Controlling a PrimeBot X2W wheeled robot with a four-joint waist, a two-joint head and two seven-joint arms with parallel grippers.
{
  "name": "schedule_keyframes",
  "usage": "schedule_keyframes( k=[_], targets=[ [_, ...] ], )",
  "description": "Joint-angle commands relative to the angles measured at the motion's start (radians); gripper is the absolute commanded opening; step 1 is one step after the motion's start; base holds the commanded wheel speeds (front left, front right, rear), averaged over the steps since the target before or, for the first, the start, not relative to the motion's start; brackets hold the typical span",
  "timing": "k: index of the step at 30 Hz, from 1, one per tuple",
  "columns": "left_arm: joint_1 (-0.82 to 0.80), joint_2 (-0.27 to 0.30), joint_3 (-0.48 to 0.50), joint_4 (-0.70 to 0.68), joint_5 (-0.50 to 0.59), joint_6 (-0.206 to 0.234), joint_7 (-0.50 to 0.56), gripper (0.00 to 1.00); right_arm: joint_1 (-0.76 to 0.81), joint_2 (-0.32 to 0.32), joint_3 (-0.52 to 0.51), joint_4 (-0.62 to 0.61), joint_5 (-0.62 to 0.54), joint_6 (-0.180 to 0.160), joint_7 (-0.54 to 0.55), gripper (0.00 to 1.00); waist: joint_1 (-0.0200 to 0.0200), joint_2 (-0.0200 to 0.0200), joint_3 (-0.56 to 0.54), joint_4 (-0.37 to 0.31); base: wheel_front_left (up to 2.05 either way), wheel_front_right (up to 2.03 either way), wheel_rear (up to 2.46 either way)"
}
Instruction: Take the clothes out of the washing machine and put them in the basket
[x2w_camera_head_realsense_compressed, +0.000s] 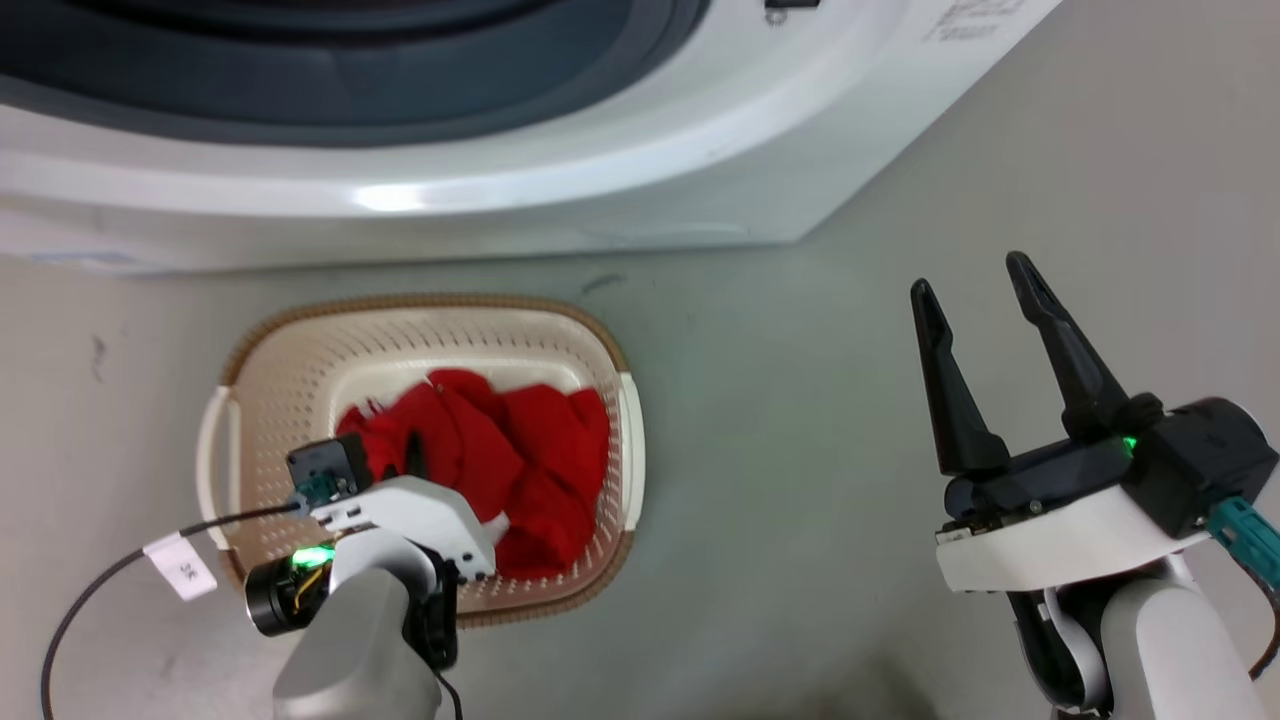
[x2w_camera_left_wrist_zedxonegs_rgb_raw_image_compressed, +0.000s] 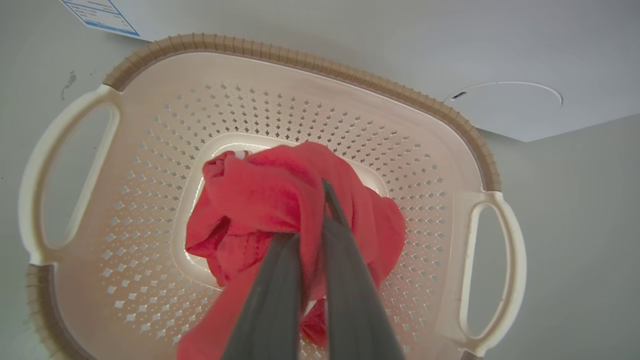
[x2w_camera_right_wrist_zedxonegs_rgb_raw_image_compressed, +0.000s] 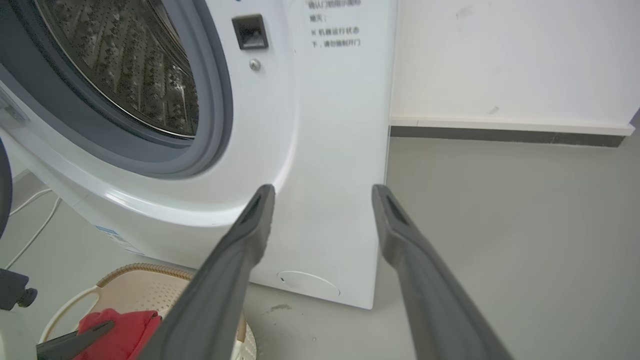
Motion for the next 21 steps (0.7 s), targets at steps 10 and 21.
schedule_keyframes(
  k=[10, 21],
  targets=[
    [-0.213, 0.005, 0.054, 0.301, -0.079, 0.042, 0.019, 0.0, -0.08, -0.019, 0.014, 0.058, 0.032, 0.0, -0.057, 1.0, -0.0002, 0.0, 0.243, -0.059, 0.0, 0.0, 0.0],
    [-0.189, 0.026, 0.054, 0.351, -0.087, -0.005, 0.0, 1.0, -0.091, -0.009, 0.018, 0.174, 0.032, 0.0, -0.109, 1.0, -0.0002, 0.0, 0.094, -0.054, 0.0, 0.0, 0.0]
  ],
)
